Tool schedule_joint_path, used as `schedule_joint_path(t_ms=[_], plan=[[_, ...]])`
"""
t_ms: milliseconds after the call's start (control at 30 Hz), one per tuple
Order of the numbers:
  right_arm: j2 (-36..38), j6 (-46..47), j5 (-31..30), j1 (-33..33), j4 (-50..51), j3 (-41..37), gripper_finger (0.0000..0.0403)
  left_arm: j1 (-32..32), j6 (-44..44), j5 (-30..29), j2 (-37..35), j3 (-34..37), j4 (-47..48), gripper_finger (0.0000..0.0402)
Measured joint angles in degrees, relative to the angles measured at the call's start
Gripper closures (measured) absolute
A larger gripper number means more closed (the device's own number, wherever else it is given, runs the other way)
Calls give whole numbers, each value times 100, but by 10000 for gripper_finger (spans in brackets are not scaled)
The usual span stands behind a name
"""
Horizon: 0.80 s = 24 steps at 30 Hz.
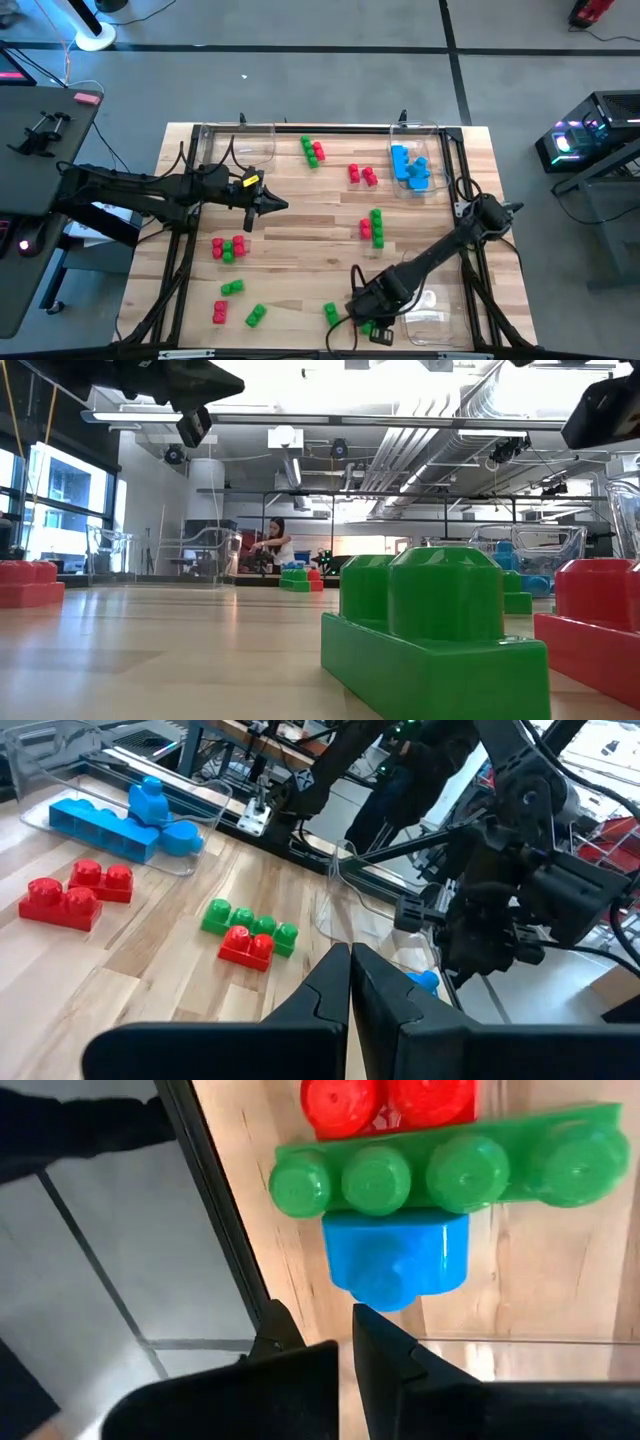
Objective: Sort blocks
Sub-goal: Put the blue game piece into the top right transparent bin
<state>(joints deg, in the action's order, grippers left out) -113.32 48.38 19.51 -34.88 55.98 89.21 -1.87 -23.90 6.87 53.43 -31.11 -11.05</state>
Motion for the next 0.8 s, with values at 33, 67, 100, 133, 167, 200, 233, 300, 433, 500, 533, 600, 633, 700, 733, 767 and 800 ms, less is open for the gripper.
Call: schedule_joint_path(t_ms=[33,67,100,133,167,200,233,300,433,500,533,600,633,700,733,767,800], plan=[[0,-84,-12,-27,-3,0,403,0,0,0,0,0,2,401],[0,-131,-89,-56,-16,0,403,0,0,0,0,0,2,401],[-1,-147,-204,-83,-14,2,403,0,0,0,0,0,2,401],[-7,-131,-328,-106,-8,2,403,0,1,0,0,0,3,401],[-14,-67,-475,-127,-10,2,403,0,2,0,0,0,4,401],[-28,-14,-616,-141,-21,2,403,0,0,-1,0,0,4,401],[-37,56,-707,-153,-43,2,403,0,0,0,0,0,2,401],[-62,64,-804,-175,-52,2,403,0,2,-2,0,0,7,401],[-107,59,-1133,-205,-23,4,403,0,43,-17,2,0,23,401],[-120,45,-1240,-205,14,9,403,0,48,-32,2,-2,34,401],[-140,24,-1288,-205,39,18,403,0,48,-60,2,-2,37,401],[-144,-89,-1392,-212,119,20,403,0,50,-81,2,-2,55,401],[-144,-146,-1505,-213,178,23,403,0,50,-104,2,-2,57,401],[-144,-237,-1821,-197,379,24,403,0,52,-161,2,-2,64,401],[-144,-240,-1963,-176,493,24,403,0,54,-184,2,-2,68,401],[-144,-238,-2068,-144,615,24,403,0,55,-206,2,-2,68,401],[-146,-244,-2145,-109,756,24,403,0,55,-212,2,-2,66,401]])
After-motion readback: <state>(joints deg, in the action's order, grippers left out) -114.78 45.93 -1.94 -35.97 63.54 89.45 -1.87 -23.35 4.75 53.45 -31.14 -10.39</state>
